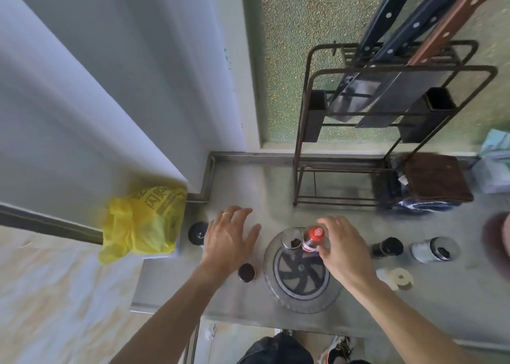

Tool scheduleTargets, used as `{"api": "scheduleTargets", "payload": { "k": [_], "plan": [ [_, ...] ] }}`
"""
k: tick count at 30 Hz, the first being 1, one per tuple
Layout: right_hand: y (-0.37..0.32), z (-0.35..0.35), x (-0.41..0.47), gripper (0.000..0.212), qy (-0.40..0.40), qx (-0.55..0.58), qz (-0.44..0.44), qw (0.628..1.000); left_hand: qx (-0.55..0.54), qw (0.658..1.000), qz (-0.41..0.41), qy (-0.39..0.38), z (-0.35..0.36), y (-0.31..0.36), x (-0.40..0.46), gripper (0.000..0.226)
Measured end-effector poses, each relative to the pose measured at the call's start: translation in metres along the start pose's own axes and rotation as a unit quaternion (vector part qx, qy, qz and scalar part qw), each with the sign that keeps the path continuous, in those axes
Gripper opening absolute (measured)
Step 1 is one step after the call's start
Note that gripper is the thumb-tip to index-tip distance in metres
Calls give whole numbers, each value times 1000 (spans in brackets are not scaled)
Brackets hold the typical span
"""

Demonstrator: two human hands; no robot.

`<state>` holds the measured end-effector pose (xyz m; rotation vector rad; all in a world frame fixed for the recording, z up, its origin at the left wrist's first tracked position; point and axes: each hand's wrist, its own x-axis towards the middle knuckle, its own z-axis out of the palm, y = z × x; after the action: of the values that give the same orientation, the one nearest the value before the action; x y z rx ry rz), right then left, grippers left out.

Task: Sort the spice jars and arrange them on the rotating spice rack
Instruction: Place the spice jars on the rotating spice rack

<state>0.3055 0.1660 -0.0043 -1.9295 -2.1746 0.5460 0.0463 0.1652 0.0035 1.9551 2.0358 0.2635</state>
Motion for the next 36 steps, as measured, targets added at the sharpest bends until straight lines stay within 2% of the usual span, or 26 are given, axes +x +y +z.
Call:
{"api": "scheduleTargets", "payload": {
  "k": [3,6,11,17,22,27,30,34,36],
  "plan": [
    [-16,-13,0,49,40,-35,-20,998,28,999,-45,11,-14,-43,2,38],
    [-46,-19,2,46,83,-43,-88,992,65,993,-92,-47,-18,-69,2,39],
    [-101,-1,0,39,58,-35,-151,986,76,985,-103,-114,-8,-85,-1,48],
    [-119,31,-13,40,-18,17,-136,990,70,991,-91,-71,1,-94,2,27],
    [-110,36,-30,40,-37,34,-122,991,70,992,-89,-55,1,-97,1,31],
    [-95,29,-37,39,-22,46,-98,994,40,995,-92,-29,-12,-92,-8,36],
    [-87,23,-40,38,-3,59,-89,994,31,998,-59,1,-33,-78,-13,41],
    [-68,17,-44,34,46,86,-52,994,36,997,40,58,-70,-31,-18,42],
    [-58,14,-47,32,57,105,-42,992,34,995,80,50,-79,0,-21,45]
  ]
}}
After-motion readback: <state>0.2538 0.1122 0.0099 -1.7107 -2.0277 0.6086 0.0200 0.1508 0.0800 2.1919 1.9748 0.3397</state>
